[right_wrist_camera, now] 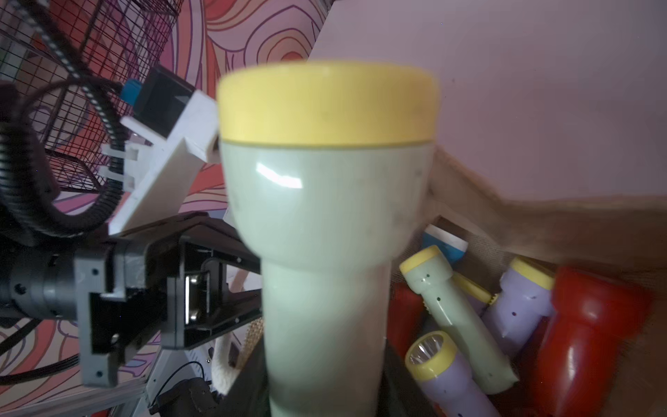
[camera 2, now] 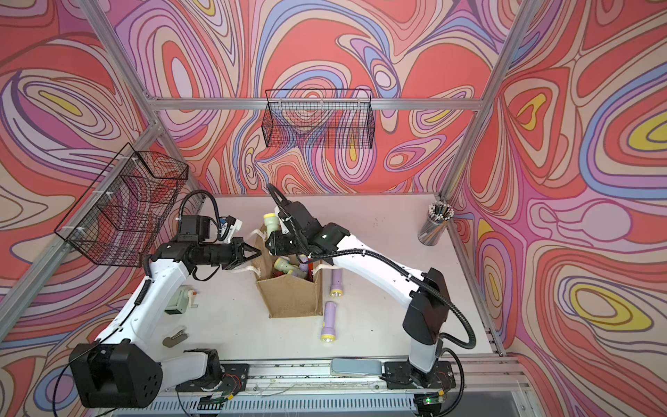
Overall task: Put the flashlights into the tote bags
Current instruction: Place the flashlight in the canvas bag.
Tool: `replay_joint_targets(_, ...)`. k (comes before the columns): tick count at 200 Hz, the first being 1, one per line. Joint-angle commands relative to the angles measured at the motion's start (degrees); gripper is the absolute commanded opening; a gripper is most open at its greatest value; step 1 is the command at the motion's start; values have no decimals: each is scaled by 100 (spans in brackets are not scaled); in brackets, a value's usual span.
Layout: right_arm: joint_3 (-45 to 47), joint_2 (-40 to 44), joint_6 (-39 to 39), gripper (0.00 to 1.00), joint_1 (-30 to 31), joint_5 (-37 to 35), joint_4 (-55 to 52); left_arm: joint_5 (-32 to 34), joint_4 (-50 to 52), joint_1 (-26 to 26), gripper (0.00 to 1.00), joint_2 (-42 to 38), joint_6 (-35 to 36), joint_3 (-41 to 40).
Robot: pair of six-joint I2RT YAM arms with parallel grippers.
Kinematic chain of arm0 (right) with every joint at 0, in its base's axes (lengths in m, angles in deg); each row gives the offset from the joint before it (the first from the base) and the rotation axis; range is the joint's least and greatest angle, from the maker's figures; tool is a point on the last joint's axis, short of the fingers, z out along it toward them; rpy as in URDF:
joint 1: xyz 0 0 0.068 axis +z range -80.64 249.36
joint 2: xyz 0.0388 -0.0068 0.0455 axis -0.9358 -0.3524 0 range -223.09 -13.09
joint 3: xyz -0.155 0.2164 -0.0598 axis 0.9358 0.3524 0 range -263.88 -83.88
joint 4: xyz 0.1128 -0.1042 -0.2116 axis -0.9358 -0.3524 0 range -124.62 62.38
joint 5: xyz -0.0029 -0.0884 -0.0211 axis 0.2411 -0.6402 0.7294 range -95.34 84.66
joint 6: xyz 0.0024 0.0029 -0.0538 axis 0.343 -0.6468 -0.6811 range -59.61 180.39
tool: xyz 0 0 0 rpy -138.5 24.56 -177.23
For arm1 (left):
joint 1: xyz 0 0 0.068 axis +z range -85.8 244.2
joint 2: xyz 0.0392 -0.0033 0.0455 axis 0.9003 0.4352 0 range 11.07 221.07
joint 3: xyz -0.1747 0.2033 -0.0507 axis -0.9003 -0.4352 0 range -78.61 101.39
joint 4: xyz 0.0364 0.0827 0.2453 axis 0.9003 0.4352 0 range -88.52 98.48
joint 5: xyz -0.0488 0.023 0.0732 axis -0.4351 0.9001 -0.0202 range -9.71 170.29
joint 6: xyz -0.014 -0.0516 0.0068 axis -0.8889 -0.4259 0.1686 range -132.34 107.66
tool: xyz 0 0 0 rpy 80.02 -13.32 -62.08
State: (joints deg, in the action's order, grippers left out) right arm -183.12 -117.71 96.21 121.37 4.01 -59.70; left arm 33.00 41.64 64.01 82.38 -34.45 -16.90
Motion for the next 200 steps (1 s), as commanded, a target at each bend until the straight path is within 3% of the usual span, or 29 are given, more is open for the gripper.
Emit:
replay_joint_targets(1,224,-243,295,13,110,298,293,17,-44,10,3,-152,110,-24)
replay_joint_targets(53,617,-599,446,13,123,221,133,-9,-39,10,3,-152,110,-16)
replay_joint_targets(153,736,-1053,734,14,112,-758,-803,13,-44,15,3,-150,102,-8)
replay_joint_targets(200,577,-1100,686,27,110,-1027,-1043,36,-41,10,3,-152,95,-19)
